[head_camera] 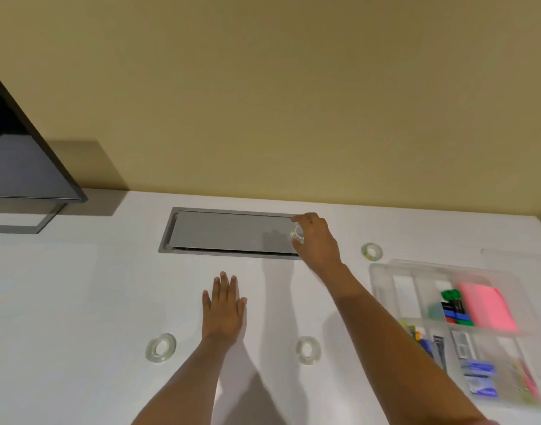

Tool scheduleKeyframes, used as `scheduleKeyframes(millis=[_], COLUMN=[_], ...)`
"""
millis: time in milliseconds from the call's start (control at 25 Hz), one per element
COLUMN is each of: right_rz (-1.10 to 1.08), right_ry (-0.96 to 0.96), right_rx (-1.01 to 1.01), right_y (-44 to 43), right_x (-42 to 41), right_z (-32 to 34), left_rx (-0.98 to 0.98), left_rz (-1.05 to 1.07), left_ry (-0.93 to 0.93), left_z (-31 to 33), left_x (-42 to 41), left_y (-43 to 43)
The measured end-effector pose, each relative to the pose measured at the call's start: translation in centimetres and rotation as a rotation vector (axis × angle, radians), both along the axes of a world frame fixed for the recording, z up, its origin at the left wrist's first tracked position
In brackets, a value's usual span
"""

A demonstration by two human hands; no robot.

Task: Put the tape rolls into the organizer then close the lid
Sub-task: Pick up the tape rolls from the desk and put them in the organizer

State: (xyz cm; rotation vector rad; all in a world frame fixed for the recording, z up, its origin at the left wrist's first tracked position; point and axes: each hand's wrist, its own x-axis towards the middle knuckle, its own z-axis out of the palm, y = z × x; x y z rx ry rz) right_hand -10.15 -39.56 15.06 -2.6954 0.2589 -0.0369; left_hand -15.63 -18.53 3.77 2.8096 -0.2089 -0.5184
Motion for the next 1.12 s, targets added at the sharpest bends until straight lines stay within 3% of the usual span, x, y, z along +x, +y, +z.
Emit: scheduleKeyframes(millis=[480, 800, 1120], right_rz=[-0.315, -0.144, -0.035], right_ry=[-0.003, 0.228, 0.218], right_rx=[0.107, 0.005, -0.019], right_y=[-18.7, -20.9, -20.8], right_x=[-12.8, -12.5, -12.5], right_z=[-3.8, -7.5, -9.0], left_rx=[0.006, 0.043, 0.096], left_rz=[-0.044, -0.024, -0.004], left_ry=[-0.012, -0.068, -0.120], left_z=[0.0, -1.4, -2.2], left_x=[-3.7, -3.3, -3.3], left_y=[-16.6, -21.1, -21.4])
